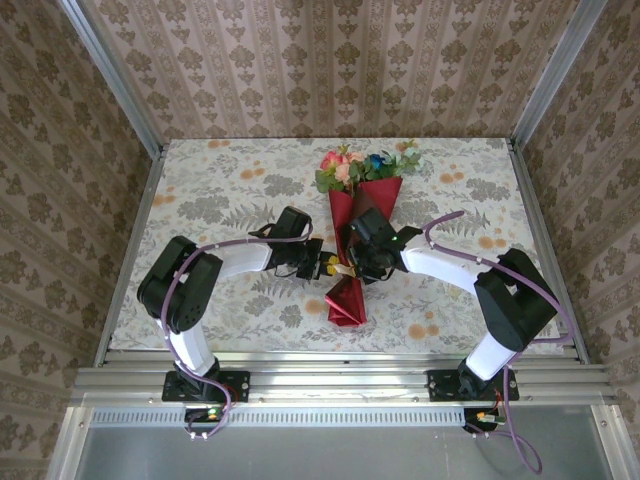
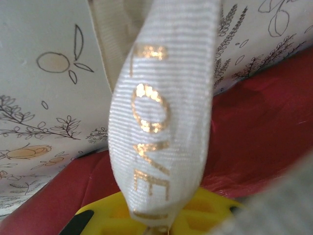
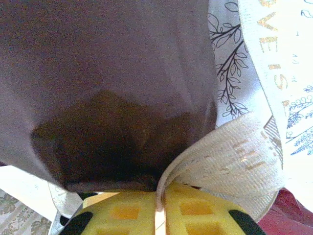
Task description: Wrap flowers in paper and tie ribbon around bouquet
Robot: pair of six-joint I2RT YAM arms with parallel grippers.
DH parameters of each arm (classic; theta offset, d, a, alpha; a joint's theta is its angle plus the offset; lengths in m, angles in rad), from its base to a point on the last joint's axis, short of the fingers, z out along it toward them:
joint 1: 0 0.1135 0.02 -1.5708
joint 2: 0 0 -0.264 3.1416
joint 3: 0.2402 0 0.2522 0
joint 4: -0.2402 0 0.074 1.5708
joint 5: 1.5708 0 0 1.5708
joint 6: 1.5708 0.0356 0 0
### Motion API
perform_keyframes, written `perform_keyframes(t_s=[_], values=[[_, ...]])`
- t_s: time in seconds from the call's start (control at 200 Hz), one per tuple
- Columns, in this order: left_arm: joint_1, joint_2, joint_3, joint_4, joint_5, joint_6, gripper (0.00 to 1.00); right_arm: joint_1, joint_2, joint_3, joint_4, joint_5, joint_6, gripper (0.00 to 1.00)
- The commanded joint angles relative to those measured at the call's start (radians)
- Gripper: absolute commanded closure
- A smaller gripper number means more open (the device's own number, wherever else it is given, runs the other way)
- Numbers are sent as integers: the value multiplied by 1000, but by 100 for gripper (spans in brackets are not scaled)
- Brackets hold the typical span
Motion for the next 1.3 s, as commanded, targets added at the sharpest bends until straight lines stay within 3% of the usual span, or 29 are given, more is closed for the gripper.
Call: perform_keyframes(t_s=[0.0, 0.085, 0.32, 0.66, 1.08, 1.295], values=[[-5, -45, 27, -33, 4, 23, 88, -6, -1, 19, -21, 18, 10, 93], [-5, -51, 30, -44, 6, 28, 86, -6, -15, 25, -28, 30, 6, 100], [-6, -64, 28, -61, 7, 38, 74, -6, -55, 44, -43, 34, 0, 100], [-14, -53, 47, -60, 10, 41, 66, -6, -90, 33, -28, 18, 13, 100], [-27, -24, 41, -23, 10, 22, 70, 1, -90, 9, -11, 1, 24, 96], [-31, -12, 50, -26, 10, 26, 81, 7, -91, -10, -3, -4, 32, 89]])
